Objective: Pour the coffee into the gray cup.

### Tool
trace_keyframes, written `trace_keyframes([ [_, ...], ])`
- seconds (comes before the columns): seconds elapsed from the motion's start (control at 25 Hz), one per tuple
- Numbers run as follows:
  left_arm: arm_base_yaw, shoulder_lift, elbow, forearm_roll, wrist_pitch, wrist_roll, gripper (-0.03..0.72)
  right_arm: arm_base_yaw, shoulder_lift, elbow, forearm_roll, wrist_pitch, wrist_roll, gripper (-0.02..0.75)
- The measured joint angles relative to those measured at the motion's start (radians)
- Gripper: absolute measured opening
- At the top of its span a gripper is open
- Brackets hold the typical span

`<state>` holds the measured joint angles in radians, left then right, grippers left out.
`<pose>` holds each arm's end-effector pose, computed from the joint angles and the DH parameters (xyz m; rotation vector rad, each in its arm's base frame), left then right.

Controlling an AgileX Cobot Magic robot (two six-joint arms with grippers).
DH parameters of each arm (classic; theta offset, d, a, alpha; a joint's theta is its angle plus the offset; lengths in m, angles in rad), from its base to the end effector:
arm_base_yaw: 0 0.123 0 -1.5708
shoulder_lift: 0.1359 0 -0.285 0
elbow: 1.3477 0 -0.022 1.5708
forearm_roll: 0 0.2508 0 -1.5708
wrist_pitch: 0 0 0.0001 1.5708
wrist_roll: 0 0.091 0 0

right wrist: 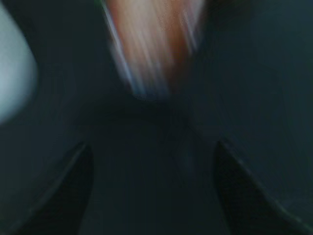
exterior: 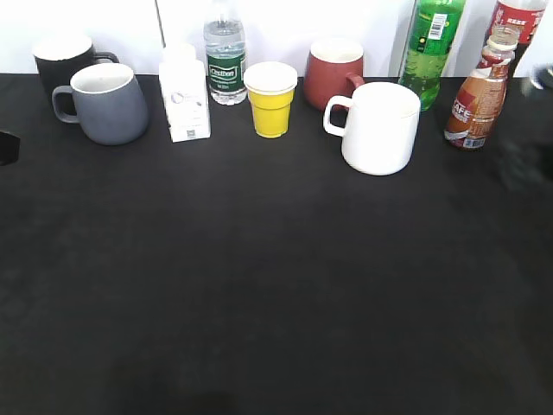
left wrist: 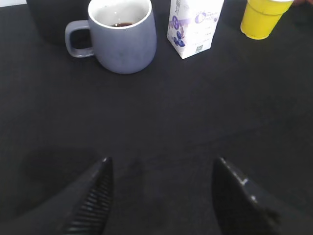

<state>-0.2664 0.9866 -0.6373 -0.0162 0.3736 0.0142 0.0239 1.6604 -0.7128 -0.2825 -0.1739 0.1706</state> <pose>0.1905 -0.0525 0.2820 0.2959 2.1909 -0.1552 0.3136 0.0119 0.1668 -0.1745 2.2564 0.0100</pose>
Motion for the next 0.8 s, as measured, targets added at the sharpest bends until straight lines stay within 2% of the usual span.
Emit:
trace_keyframes([
  [0.04, 0.0, 0.0, 0.0, 0.0, 0.001, 0.0, 0.482, 0.0, -0.035, 0.0, 0.01, 0.14, 0.004, 0.591],
  [0.16, 0.0, 0.0, 0.0, 0.0, 0.025, 0.0, 0.482, 0.0, -0.099, -0.059, 0.244, 0.534, -0.04, 0.582],
  [0.24, 0.0, 0.0, 0.0, 0.0, 0.059, 0.0, 0.482, 0.0, -0.102, -0.146, 0.434, 0.723, -0.164, 0.545],
  [0.32, 0.0, 0.0, -0.001, -0.01, 0.125, 0.0, 0.482, 0.0, -0.111, -0.252, 0.534, 0.873, -0.239, 0.532],
  [0.48, 0.0, 0.0, -0.036, -0.092, 0.314, 0.0, 0.482, 0.001, -0.278, -0.294, 0.543, 1.022, -0.248, 0.528],
  [0.6, 0.0, -0.002, -0.138, -0.099, 0.615, 0.0, 0.482, 0.001, -0.479, -0.294, 0.518, 1.135, -0.226, 0.527],
  [0.72, 0.0, -0.055, -0.178, -0.099, 0.807, 0.0, 0.482, 0.001, -0.703, -0.294, 0.364, 1.275, -0.133, 0.527],
  [0.8, 0.0, -0.136, -0.178, -0.099, 0.839, 0.0, 0.482, 0.001, -0.851, -0.294, 0.275, 1.343, -0.062, 0.527],
])
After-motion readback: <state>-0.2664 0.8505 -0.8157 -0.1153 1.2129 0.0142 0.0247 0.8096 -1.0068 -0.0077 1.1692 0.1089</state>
